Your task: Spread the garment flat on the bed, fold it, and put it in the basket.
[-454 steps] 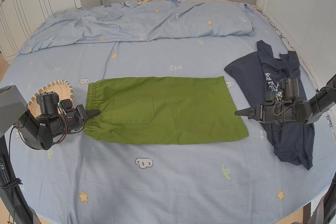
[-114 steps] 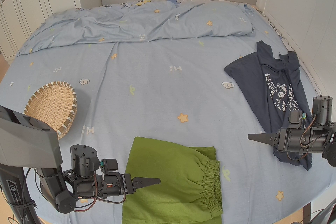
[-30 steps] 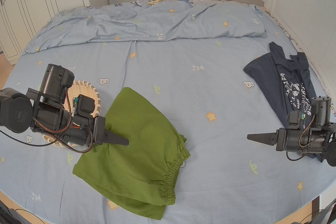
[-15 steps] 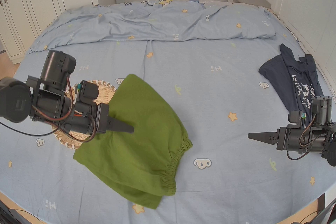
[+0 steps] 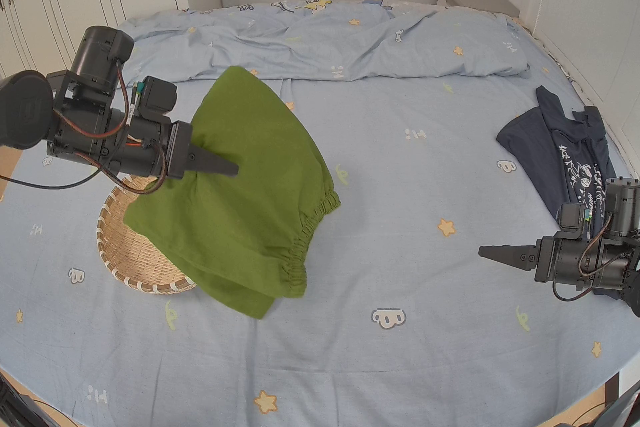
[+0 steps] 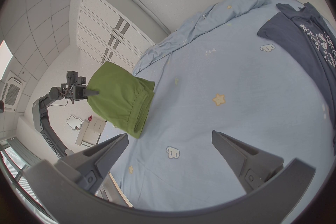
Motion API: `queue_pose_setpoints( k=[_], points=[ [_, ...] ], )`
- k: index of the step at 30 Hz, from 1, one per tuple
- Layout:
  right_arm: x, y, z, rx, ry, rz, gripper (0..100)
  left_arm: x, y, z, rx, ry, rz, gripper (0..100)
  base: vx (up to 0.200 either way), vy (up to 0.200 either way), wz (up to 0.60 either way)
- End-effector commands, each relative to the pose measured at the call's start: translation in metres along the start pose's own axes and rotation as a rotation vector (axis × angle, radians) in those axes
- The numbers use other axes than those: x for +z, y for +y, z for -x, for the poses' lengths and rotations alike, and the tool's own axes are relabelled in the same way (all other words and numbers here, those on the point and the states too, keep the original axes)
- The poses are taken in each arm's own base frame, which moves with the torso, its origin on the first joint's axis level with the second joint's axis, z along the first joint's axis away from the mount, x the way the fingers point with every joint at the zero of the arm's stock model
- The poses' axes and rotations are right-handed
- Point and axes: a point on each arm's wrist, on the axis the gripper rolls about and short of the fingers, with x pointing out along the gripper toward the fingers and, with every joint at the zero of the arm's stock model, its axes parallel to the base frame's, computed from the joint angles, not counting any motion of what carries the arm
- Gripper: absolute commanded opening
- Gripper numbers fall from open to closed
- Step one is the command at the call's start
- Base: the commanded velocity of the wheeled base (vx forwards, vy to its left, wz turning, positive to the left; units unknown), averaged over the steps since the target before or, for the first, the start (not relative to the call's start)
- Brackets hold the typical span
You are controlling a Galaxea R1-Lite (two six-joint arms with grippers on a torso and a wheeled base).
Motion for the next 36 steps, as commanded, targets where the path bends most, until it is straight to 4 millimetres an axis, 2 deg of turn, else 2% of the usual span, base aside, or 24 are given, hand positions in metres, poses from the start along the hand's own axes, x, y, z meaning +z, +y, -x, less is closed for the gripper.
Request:
queue_pose_setpoints(
  k=[1,6,8,12,16,22,27,35,36],
  points=[
    [0.001,0.004,0.003,0.009,-0.013,0.013,100,0.009,0.001,0.006,0.013,-0.037,-0.026,0,0.000,0.000,0.00],
    [0.001,0.004,0.002,-0.012,-0.019,0.014,100,0.014,-0.012,0.025,0.029,-0.089,-0.080,0,0.000,0.000,0.00],
    [0.001,0.004,0.002,-0.012,-0.019,0.014,100,0.014,-0.012,0.025,0.029,-0.089,-0.080,0,0.000,0.000,0.00],
    [0.002,0.004,0.003,-0.014,-0.023,0.014,100,0.016,-0.022,0.043,0.036,-0.142,-0.108,0,0.000,0.000,0.00],
    [0.003,0.004,0.003,-0.014,-0.027,0.017,100,0.015,-0.018,0.061,0.082,-0.180,-0.102,0,0.000,0.000,0.00],
    [0.002,0.004,0.003,-0.013,-0.025,0.016,100,0.016,-0.007,0.078,0.144,-0.220,-0.086,0,0.000,0.000,0.00],
    [0.002,0.005,0.004,-0.013,-0.026,0.017,100,0.020,0.005,0.085,0.180,-0.274,-0.082,0,0.000,0.000,0.00],
    [-0.002,0.006,0.002,-0.030,-0.018,0.019,100,0.020,0.008,0.085,0.185,-0.277,-0.058,0,0.000,0.000,0.00],
    [-0.002,0.006,0.002,-0.028,-0.015,0.021,100,0.019,0.016,0.082,0.188,-0.264,-0.039,0,0.000,0.000,0.00]
  ],
)
